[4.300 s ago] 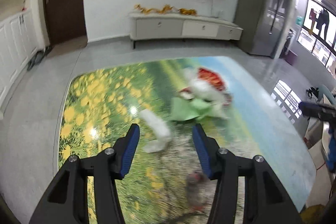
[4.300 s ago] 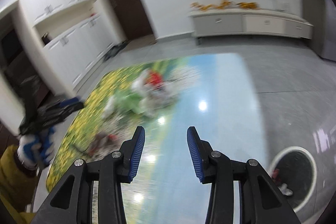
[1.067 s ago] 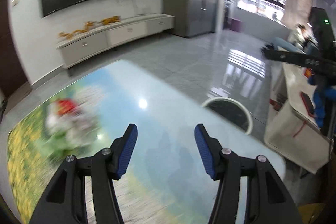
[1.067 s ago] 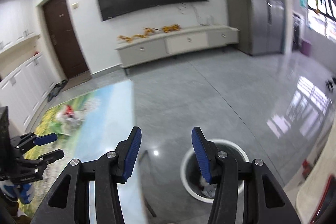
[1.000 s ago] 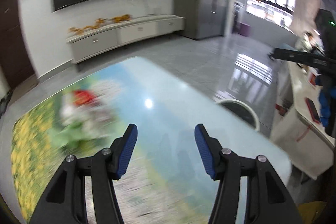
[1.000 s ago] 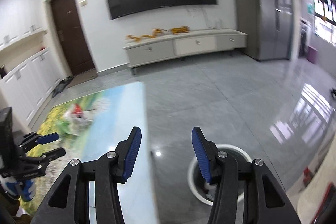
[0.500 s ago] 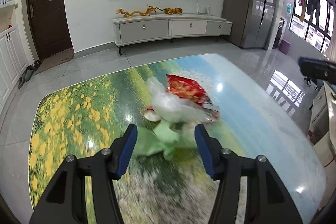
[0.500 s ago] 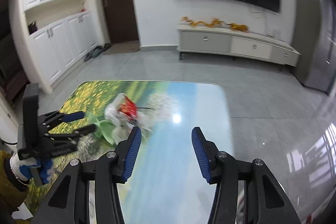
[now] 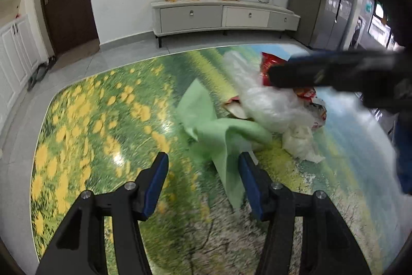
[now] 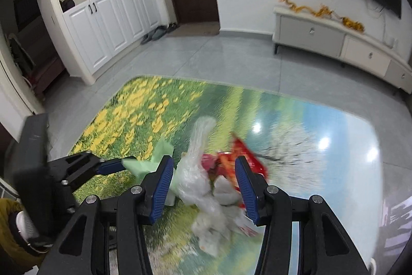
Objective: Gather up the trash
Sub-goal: 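Reach both grippers back to the remaining white bags and red bag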
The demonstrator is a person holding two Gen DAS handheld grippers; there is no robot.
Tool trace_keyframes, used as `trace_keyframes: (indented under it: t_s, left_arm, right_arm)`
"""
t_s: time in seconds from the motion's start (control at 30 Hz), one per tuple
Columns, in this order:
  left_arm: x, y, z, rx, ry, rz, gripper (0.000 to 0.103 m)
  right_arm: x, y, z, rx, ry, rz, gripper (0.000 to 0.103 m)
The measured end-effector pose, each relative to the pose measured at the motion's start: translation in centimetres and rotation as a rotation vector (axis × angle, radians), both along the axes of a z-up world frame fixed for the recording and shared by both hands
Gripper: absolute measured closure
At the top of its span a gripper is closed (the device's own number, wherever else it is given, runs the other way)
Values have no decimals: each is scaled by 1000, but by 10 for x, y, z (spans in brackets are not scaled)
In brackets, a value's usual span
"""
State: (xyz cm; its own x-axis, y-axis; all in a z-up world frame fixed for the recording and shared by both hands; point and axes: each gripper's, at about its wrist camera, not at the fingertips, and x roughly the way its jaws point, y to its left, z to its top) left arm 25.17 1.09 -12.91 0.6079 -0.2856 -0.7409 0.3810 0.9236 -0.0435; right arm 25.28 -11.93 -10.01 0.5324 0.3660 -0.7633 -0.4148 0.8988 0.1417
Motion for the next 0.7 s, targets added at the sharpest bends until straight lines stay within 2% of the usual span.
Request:
trace_keyframes:
  t_s: [0.13,0.33,0.5,0.7]
  left_arm:
    - [-6,11,1,-5,-1,21,49]
    - [-21,21,3,-39,6,49,49]
    - [-37,27,5,-48,12,60,49]
    - [-60,29,17,-77,5,56,49]
  right_arm:
    - [7,-1,-15,-35,11,-31,55]
    - [4,-30,-22,-78,33,-121,64]
    - [-16,-50,-17,-91,35,-150,65]
    - [-59,-68,-27,-134,65,-153,65]
